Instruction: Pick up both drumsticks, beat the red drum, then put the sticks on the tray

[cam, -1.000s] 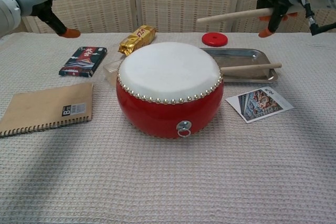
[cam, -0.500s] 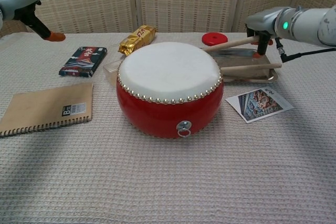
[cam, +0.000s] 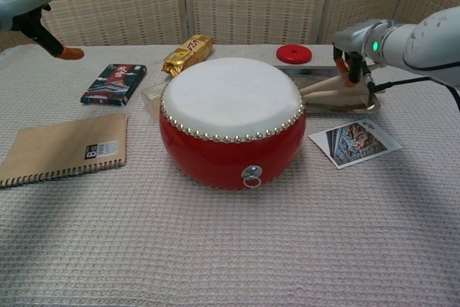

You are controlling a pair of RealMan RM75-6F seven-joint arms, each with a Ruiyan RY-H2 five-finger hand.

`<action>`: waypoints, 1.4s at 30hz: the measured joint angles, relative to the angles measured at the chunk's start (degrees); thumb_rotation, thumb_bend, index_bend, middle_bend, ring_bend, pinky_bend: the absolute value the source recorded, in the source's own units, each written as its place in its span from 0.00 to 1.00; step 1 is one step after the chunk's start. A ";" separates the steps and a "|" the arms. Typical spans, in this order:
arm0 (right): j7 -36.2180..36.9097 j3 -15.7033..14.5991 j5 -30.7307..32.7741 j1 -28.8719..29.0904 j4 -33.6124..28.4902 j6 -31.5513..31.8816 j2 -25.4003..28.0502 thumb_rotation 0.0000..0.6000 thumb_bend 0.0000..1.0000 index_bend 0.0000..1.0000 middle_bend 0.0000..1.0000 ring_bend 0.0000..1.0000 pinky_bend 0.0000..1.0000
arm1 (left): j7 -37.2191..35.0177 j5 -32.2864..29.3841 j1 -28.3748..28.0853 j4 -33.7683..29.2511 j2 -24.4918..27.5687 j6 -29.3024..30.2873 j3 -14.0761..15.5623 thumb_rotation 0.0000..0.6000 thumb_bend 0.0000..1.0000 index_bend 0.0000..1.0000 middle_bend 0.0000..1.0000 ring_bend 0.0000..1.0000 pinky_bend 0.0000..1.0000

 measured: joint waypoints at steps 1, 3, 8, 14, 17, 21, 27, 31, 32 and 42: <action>-0.79 0.49 0.62 0.06 0.52 0.10 -0.32 1.00 0.24 0.47 0.58 0.37 0.62 | -0.10 0.02 0.03 0.03 0.01 -0.12 -0.03 1.00 0.31 0.00 0.00 0.00 0.15; -1.54 1.27 0.99 0.09 0.63 0.38 -0.40 1.00 0.24 0.38 0.52 0.32 0.58 | -0.06 0.17 0.03 0.04 0.06 -0.20 -0.03 1.00 0.31 0.00 0.00 0.00 0.15; -2.52 2.37 1.14 -0.46 -1.25 1.48 1.18 1.00 0.24 0.29 0.44 0.26 0.54 | 0.28 0.48 0.01 -0.21 0.19 0.11 -0.16 1.00 0.31 0.00 0.00 0.00 0.15; -3.11 3.01 0.92 -1.99 -5.34 3.00 4.27 1.00 0.24 0.24 0.42 0.24 0.53 | 0.84 0.64 0.04 -0.77 0.32 0.55 -0.29 1.00 0.30 0.00 0.00 0.00 0.15; -3.40 3.20 0.98 -2.82 -7.20 3.56 5.67 1.00 0.20 0.16 0.37 0.21 0.49 | 1.15 0.45 0.09 -1.11 0.34 0.78 -0.36 1.00 0.30 0.00 0.00 0.00 0.15; -3.33 3.57 0.89 -3.44 -8.36 4.08 6.14 1.00 0.01 0.02 0.26 0.13 0.40 | 1.49 0.52 0.12 -1.52 0.40 1.10 -0.41 1.00 0.31 0.00 0.00 0.00 0.15; -0.89 4.38 -1.53 -3.70 -8.74 3.83 5.90 1.00 0.00 0.00 0.19 0.06 0.33 | 1.54 0.41 0.33 -1.59 0.65 1.29 -0.51 1.00 0.31 0.00 0.00 0.00 0.15; 1.38 5.38 -2.79 -4.00 -11.15 3.89 7.52 1.00 0.00 0.00 0.19 0.06 0.32 | 1.20 0.17 0.67 -1.40 1.34 0.92 -0.48 1.00 0.31 0.00 0.00 0.00 0.15; 1.83 5.61 -3.11 -4.15 -12.13 3.95 8.20 1.00 0.00 0.00 0.19 0.07 0.32 | 0.96 0.08 0.89 -1.35 1.68 0.85 -0.47 1.00 0.31 0.00 0.00 0.00 0.15; 15.22 8.13 -15.73 -12.02 -36.16 9.36 23.95 1.00 0.04 0.11 0.20 0.16 0.37 | -4.40 -0.98 4.74 -1.80 6.26 0.39 -0.53 1.00 0.32 0.00 0.00 0.00 0.15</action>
